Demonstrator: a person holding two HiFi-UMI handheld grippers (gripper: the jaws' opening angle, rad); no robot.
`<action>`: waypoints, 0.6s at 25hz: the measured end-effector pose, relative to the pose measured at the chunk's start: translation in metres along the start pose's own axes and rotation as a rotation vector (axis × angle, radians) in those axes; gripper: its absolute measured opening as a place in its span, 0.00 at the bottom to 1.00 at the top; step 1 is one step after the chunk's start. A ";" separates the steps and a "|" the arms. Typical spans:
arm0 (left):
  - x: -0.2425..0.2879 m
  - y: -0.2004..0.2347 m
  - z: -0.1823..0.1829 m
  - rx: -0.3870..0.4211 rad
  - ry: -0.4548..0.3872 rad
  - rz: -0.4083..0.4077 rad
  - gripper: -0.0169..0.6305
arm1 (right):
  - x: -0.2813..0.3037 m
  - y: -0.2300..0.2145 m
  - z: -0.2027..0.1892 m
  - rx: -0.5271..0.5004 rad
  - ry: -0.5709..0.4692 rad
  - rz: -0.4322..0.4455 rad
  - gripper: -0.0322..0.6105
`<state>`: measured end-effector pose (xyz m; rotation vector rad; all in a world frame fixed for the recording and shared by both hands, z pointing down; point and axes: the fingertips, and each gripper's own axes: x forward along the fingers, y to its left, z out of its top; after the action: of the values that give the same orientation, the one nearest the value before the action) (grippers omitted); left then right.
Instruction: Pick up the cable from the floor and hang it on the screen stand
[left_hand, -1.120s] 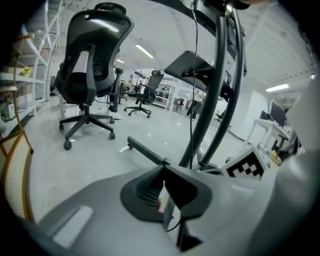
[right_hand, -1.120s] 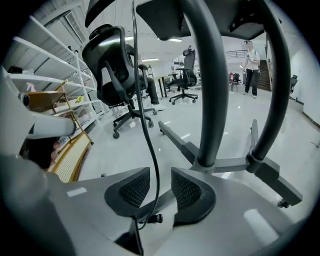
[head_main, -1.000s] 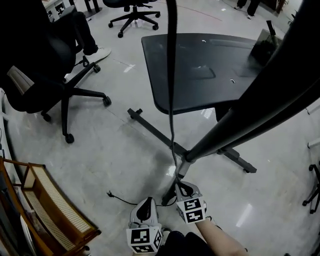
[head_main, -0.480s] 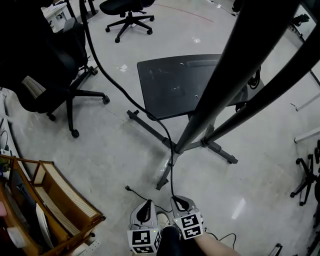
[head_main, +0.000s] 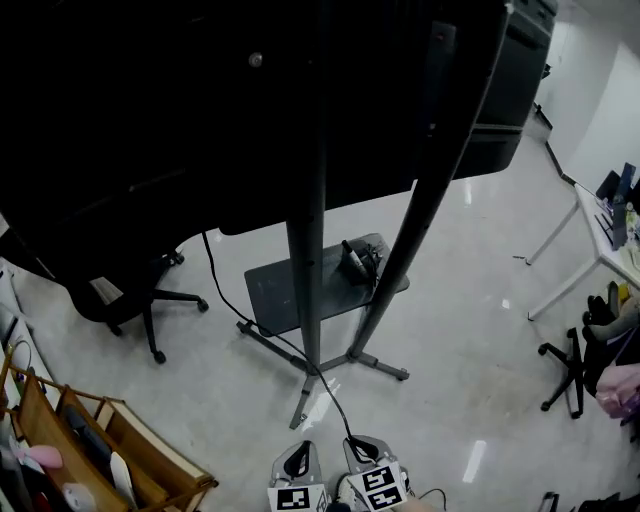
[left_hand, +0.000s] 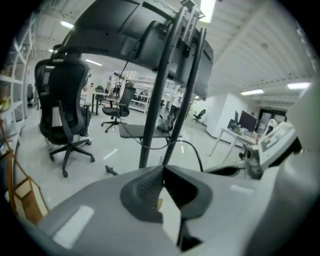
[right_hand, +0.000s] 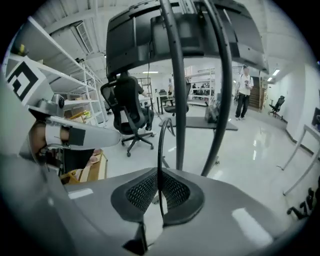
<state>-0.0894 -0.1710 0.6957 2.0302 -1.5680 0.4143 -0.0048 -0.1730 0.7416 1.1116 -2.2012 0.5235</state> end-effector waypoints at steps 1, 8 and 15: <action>-0.009 -0.013 0.018 0.012 -0.010 -0.001 0.04 | -0.020 -0.010 0.015 0.002 -0.016 -0.016 0.07; -0.048 -0.087 0.137 0.034 -0.117 -0.053 0.04 | -0.143 -0.094 0.107 -0.020 -0.170 -0.185 0.07; -0.058 -0.157 0.240 0.188 -0.189 -0.151 0.04 | -0.223 -0.152 0.207 -0.117 -0.298 -0.244 0.07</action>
<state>0.0253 -0.2369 0.4349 2.3747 -1.5180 0.3301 0.1516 -0.2522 0.4505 1.4451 -2.2639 0.1281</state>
